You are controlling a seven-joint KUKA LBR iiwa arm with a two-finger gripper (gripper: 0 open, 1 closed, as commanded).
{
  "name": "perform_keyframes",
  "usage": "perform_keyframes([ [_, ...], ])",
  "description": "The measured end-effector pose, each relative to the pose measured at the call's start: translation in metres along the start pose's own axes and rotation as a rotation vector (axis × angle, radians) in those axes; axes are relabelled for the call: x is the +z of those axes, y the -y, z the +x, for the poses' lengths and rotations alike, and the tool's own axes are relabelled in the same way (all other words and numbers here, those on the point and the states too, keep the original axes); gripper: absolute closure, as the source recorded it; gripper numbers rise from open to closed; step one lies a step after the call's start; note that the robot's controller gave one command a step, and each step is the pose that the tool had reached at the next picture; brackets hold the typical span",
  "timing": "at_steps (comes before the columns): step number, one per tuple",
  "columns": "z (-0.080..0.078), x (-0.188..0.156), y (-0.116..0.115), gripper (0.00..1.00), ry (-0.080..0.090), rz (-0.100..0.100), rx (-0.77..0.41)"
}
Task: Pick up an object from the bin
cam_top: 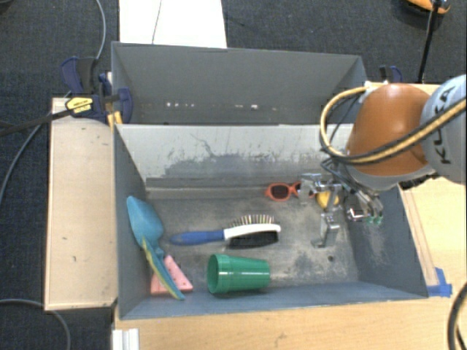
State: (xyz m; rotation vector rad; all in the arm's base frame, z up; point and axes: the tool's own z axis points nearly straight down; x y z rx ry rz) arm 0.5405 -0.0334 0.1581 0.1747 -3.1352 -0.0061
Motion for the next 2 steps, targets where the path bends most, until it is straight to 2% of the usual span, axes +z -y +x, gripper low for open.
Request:
perform_keyframes([
  [1,-0.003,-0.01,-0.013,0.0,0.011,0.009,-0.002],
  [2,-0.022,0.026,-0.055,0.0,0.014,-0.001,-0.041],
])
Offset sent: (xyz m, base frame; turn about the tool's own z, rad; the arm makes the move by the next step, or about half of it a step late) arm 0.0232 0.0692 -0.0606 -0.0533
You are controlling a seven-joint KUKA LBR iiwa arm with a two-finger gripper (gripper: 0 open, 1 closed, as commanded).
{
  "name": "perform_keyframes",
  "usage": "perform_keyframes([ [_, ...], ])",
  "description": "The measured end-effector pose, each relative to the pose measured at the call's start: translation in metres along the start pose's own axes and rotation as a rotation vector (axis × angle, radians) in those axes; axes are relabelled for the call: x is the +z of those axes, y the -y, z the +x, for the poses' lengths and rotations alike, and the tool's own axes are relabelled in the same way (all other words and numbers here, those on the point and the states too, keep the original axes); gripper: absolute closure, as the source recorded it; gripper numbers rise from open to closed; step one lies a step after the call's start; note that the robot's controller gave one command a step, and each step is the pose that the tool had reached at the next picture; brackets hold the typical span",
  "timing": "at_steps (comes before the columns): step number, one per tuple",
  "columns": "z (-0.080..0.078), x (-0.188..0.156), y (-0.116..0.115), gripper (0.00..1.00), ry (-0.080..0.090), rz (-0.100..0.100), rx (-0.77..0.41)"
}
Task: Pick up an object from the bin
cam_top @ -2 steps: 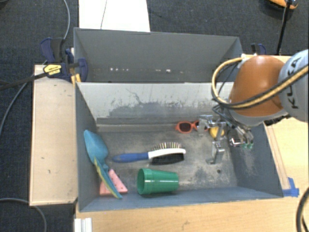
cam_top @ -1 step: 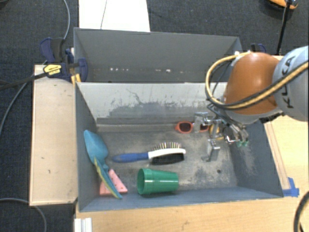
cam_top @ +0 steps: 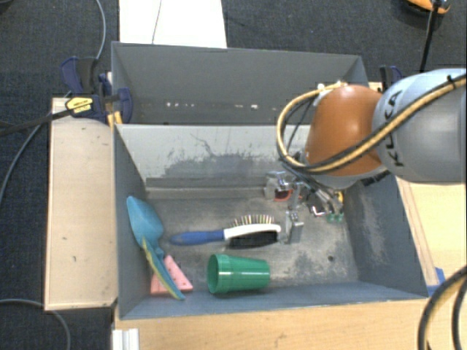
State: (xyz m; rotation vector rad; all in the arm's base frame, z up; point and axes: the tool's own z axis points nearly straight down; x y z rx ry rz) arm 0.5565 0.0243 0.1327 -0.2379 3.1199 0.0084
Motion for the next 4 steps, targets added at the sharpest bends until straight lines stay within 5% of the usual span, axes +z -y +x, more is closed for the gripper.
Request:
perform_keyframes([
  [1,0.02,0.035,-0.024,0.0,-0.005,0.007,-0.067],
  [2,0.004,0.058,-0.073,1.0,0.007,-0.001,-0.308],
  [3,0.004,0.058,-0.073,1.0,0.007,-0.001,-0.309],
  [4,-0.014,-0.007,-0.085,1.0,0.007,-0.001,-0.338],
])
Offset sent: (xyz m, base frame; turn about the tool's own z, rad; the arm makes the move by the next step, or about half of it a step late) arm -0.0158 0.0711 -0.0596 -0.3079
